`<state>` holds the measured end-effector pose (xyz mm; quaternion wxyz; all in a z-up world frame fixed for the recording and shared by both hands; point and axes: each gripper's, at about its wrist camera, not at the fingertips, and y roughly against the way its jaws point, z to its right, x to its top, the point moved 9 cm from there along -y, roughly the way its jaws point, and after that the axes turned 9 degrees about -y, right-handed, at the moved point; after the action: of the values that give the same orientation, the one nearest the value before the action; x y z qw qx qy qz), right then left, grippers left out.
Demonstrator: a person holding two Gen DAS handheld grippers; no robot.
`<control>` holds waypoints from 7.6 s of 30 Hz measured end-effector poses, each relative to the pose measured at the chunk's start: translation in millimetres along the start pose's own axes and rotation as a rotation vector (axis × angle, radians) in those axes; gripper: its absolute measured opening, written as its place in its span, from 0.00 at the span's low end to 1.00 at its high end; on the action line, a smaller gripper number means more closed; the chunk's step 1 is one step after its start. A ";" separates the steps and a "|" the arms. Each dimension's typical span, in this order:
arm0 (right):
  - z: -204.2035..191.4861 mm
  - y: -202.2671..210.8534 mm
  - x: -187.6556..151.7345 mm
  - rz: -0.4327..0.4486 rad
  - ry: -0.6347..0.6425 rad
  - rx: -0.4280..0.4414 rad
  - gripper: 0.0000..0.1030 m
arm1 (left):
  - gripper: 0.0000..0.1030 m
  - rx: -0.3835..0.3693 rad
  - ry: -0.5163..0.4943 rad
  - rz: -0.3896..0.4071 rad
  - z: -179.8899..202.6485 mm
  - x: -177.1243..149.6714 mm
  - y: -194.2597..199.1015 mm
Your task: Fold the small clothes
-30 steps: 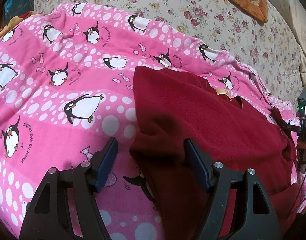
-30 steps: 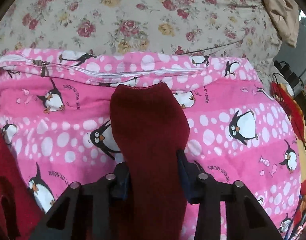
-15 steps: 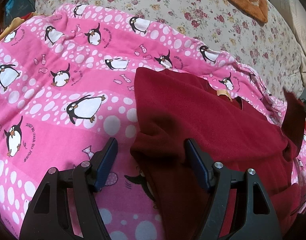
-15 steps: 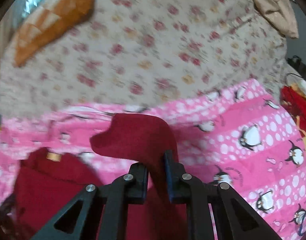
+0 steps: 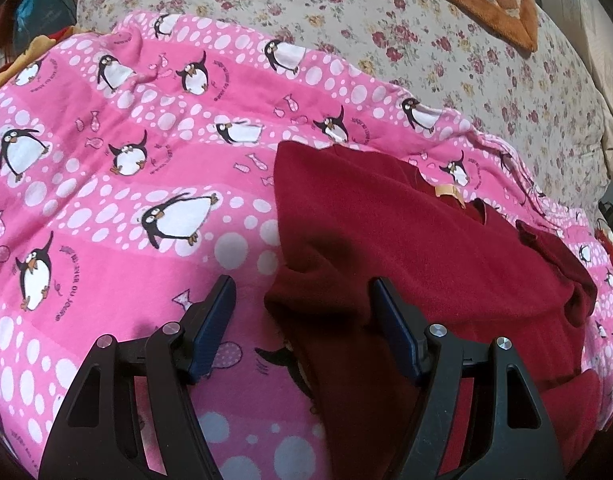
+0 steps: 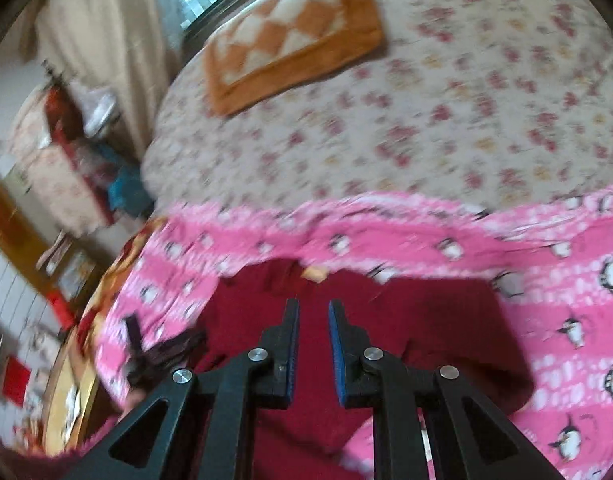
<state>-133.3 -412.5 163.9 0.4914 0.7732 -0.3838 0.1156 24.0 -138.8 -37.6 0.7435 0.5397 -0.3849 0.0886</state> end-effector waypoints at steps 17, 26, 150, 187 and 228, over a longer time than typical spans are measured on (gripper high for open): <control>58.5 -48.2 -85.6 -0.062 0.089 -0.397 0.67 | 0.69 0.002 -0.009 0.128 8.9 6.8 41.5; 86.0 -119.6 -46.5 -0.046 0.076 -0.426 0.67 | 0.69 0.019 -0.051 0.081 14.3 -1.2 25.2; 113.0 -46.4 -74.9 0.021 -0.151 -0.161 0.60 | 0.11 -0.101 0.067 -0.196 39.4 34.9 6.6; 110.9 -41.3 -111.8 -0.027 -0.027 -0.247 0.55 | 0.59 -0.141 0.025 -0.201 41.5 -16.8 58.9; 102.5 7.1 -232.4 -0.105 -0.028 -0.206 0.80 | 0.59 -0.267 0.107 -0.313 102.6 -191.7 150.4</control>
<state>-316.3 -389.5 -10.9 0.5681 0.7393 -0.3594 0.0386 -239.1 -113.3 -42.7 0.8324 0.4843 -0.2646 -0.0512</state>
